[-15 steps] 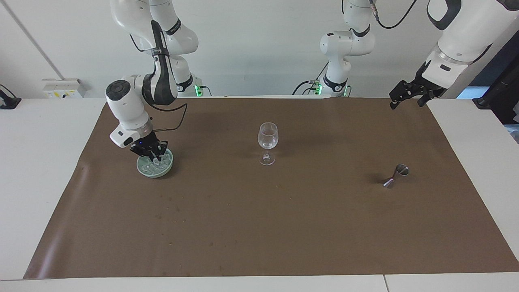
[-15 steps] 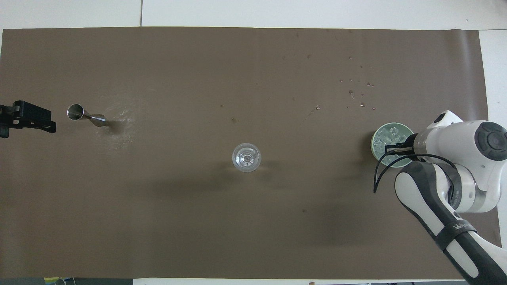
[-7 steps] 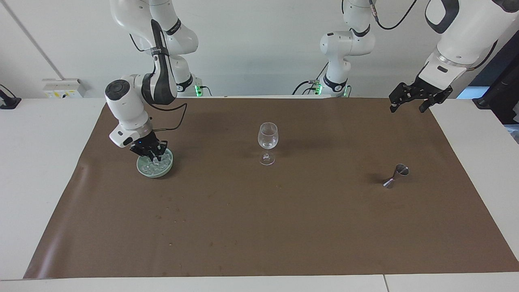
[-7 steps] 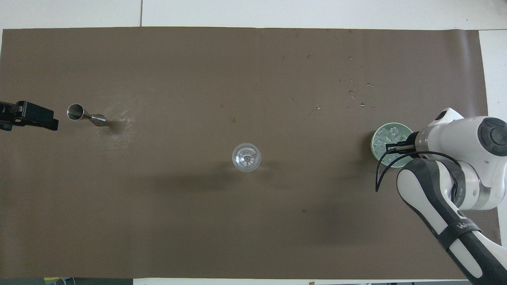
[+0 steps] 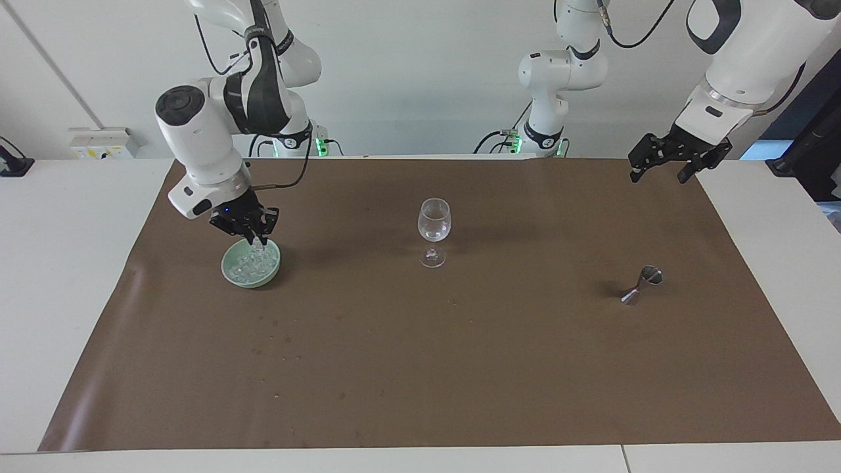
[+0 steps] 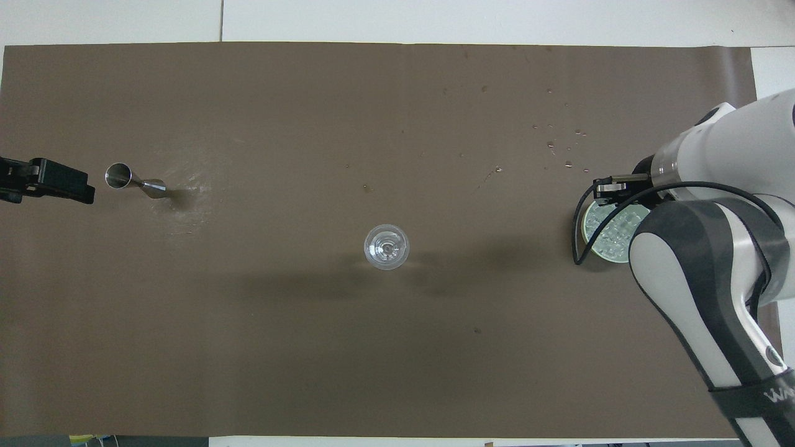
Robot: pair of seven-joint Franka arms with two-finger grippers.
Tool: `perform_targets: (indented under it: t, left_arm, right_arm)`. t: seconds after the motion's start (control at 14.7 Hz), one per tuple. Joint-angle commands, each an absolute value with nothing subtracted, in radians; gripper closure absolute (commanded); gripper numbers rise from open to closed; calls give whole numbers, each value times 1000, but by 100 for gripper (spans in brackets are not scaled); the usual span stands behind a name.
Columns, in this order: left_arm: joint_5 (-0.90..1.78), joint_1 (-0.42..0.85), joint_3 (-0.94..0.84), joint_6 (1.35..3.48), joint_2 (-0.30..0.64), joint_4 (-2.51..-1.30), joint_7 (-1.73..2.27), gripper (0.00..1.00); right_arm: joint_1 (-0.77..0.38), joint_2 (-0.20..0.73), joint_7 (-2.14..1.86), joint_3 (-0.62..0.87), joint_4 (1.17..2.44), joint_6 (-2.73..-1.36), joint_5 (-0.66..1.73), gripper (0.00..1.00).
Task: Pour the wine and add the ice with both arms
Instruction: 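Lift the green container with the right gripper and carry it over the glass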
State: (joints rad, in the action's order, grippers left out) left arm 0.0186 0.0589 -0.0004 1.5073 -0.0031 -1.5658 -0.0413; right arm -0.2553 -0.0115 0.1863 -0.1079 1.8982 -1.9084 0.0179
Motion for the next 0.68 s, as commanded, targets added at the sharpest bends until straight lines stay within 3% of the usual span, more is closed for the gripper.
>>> perform_targets:
  t: [0.0,0.14,0.34,0.61]
  left_arm:
    - [2,74,5,1532,-28,-1597,-46,0]
    - [2,87,2,1539,-25,-1592,-51,0]
    - [2,90,3,1577,-25,-1598,-57,0]
    - [2,90,3,1583,-26,-1606,-55,0]
  right_arm:
    - [-386,61,369,-109,1659,-1775,29,91]
    - [-452,95,489,-109,1588,-1788,63,91]
    - [-550,126,582,-107,1580,-1873,84,91]
    - [-675,227,776,-107,1480,-1875,61,91]
